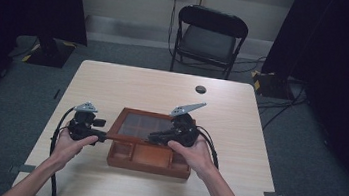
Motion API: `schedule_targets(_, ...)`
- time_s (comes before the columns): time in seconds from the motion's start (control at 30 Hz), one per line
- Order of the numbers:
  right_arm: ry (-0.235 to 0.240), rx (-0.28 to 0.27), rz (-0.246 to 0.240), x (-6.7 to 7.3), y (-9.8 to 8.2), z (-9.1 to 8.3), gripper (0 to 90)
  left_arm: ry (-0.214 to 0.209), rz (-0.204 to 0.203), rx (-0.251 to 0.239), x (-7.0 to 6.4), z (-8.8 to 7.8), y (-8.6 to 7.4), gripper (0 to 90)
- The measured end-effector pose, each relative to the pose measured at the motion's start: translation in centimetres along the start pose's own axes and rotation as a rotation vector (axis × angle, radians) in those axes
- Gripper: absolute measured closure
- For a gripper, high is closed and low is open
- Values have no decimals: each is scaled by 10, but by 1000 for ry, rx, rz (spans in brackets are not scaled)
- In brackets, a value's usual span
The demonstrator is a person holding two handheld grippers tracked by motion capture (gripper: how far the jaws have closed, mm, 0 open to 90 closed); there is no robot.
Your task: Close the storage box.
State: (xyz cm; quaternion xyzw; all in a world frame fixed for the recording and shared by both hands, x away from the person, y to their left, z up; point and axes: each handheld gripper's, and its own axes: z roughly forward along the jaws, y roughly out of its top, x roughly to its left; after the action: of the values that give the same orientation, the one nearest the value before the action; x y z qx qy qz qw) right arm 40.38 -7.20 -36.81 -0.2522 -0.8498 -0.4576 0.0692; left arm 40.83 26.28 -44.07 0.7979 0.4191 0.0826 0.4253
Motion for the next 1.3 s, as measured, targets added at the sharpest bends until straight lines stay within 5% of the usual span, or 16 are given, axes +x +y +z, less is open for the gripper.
schedule_targets(0.43, -5, 60, -28, 3, -12, 10, 818, 52, -38, -21, 20, -11, -2, 214)
schedule_targets(1.03, -17, 179, -31, 1, -36, 36, 817, 33, -12, -1, 15, -7, -2, 213)
schedule_targets(1.3, -16, 186, -25, -1, -40, 39, 817, 41, -13, 4, 15, -7, -2, 214)
